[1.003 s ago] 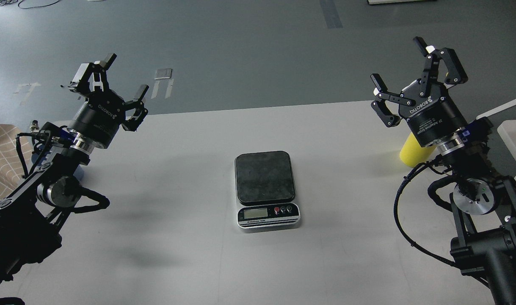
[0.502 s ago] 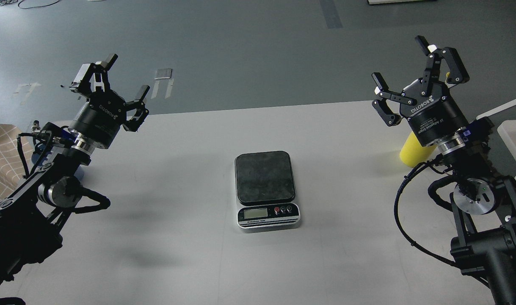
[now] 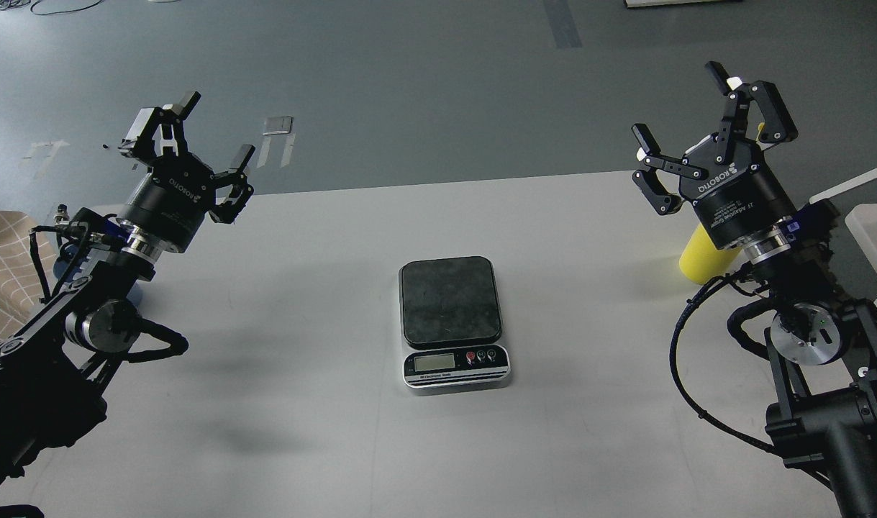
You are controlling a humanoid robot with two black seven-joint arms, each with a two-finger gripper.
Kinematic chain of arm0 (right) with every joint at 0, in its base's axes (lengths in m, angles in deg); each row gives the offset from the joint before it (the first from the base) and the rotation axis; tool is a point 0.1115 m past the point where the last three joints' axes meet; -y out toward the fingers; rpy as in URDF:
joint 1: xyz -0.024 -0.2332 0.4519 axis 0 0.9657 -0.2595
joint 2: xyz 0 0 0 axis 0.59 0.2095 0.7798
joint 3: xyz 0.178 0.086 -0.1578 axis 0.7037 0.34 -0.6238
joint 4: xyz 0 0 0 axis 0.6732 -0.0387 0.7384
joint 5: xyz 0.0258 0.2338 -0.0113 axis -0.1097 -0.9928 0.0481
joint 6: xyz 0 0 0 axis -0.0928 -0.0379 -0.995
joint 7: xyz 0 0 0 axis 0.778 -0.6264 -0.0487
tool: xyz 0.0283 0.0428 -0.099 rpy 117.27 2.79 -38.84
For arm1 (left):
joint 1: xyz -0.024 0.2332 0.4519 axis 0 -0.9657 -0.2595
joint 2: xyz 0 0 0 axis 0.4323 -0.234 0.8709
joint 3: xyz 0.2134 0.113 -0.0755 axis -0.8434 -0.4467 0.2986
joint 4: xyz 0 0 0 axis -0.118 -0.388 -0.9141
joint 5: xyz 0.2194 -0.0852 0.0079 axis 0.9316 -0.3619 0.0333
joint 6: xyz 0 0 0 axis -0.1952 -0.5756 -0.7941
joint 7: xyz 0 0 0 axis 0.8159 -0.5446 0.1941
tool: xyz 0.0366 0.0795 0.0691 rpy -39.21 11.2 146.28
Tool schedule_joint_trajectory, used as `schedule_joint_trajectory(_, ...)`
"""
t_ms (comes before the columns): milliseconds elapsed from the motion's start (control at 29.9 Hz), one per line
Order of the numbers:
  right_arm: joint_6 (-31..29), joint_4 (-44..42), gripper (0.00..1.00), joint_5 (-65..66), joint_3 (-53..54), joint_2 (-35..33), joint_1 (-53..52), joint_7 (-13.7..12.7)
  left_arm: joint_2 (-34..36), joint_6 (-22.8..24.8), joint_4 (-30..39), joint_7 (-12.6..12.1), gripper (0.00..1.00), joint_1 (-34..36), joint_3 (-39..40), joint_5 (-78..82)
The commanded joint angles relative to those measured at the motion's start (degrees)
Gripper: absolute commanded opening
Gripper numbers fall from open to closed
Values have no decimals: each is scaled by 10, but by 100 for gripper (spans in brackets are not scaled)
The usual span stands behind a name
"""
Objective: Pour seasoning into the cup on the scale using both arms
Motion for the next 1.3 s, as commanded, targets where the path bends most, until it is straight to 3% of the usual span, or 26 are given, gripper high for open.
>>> schedule_joint_trajectory(0,0,1,100,0,1,0,1,0,0,0,3,0,98,0,4,-1)
schedule_joint_trajectory(301,0,2,100,-2,2,0,-1,0,21,0,7,0,98,-1,13,-1)
schedule_joint_trajectory(502,0,2,100,-2,2,0,-1,0,92,0,-1,0,98,0,5,13)
schedule_joint_trajectory(869,0,1,100,1,1,0,-6,0,219,0,-2,0,98,-1,3,256)
schedule_joint_trajectory(1003,0,1,100,1,1,0,-6,0,249,-79,-2,0,98,-2,-4,357)
schedule_joint_trajectory(1204,0,1,100,1,1,0,-6,0,266,-289,-5,0,98,-12,-65,565)
schedule_joint_trajectory(1271,0,1,100,1,1,0,-6,0,271,-333,-13,0,98,-21,-81,595)
